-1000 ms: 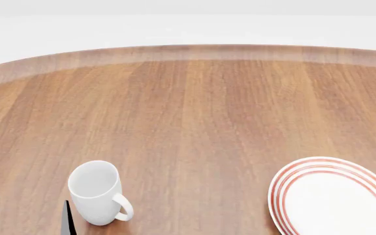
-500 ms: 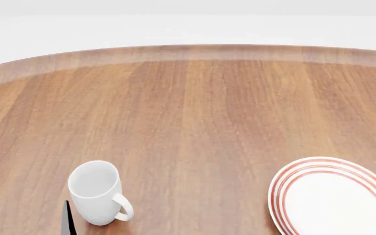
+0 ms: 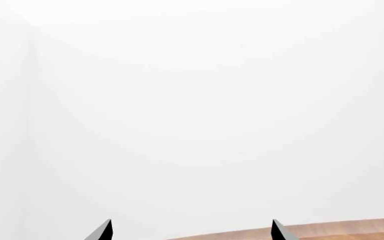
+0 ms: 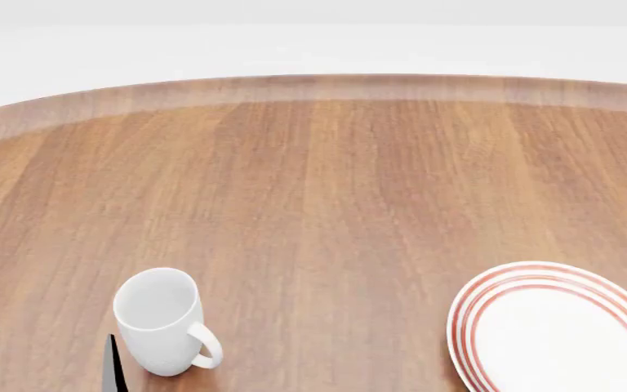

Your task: Pick up the red mug and put it on the plate

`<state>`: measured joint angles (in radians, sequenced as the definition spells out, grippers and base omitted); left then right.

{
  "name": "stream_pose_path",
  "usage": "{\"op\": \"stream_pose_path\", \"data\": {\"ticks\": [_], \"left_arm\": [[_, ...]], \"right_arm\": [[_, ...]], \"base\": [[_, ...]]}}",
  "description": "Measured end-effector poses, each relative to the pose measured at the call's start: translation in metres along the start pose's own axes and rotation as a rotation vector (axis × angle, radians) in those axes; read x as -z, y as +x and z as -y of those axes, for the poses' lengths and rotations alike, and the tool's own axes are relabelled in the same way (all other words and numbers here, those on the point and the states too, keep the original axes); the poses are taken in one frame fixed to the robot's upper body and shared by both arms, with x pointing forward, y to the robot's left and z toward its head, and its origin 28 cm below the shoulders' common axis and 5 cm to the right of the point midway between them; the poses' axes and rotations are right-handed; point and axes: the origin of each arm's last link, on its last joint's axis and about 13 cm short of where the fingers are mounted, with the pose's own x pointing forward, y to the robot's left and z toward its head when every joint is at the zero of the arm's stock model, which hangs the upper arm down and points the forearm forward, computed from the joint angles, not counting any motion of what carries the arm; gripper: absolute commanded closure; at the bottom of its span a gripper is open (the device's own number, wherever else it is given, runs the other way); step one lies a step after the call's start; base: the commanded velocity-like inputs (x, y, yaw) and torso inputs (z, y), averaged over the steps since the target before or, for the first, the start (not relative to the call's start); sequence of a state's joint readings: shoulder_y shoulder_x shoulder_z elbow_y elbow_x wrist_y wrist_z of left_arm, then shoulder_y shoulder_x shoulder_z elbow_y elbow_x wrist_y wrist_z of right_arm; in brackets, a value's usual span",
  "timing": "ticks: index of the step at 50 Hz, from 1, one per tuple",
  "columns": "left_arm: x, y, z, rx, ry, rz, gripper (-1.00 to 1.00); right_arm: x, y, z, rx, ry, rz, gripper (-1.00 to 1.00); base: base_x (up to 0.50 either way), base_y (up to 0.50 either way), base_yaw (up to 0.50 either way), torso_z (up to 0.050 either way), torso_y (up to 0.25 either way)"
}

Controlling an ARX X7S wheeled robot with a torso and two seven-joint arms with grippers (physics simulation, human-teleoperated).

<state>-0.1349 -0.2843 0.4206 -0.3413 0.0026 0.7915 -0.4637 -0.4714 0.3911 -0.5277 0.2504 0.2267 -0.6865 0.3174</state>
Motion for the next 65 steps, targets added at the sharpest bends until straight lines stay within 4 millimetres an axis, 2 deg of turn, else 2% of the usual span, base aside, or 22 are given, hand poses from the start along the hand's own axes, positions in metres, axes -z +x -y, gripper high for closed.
{"op": "stream_pose_path", "data": {"ticks": [23, 24, 56, 65], "left_arm": [[0.000, 0.000, 0.000, 0.001, -0.001, 0.000, -1.00], [0.000, 0.000, 0.000, 0.001, -0.001, 0.000, -1.00], [0.000, 0.000, 0.000, 0.002, -0.002, 0.003, -1.00], [0.000, 0.000, 0.000, 0.001, -0.003, 0.005, -1.00]], "right_arm": [[-0.002, -0.004, 0.000, 0.004, 0.008, 0.008, -1.00], [-0.002, -0.004, 0.000, 0.004, 0.008, 0.008, 1.00], [-0.004, -0.005, 0.003, 0.019, 0.002, 0.013, 1.00], [-0.022, -0.009, 0.003, 0.027, -0.006, 0.056, 1.00]], "base": [[0.00, 0.00, 0.00, 0.000, 0.000], [0.00, 0.00, 0.00, 0.000, 0.000], [0.00, 0.00, 0.00, 0.000, 0.000], [0.00, 0.00, 0.00, 0.000, 0.000]]}}
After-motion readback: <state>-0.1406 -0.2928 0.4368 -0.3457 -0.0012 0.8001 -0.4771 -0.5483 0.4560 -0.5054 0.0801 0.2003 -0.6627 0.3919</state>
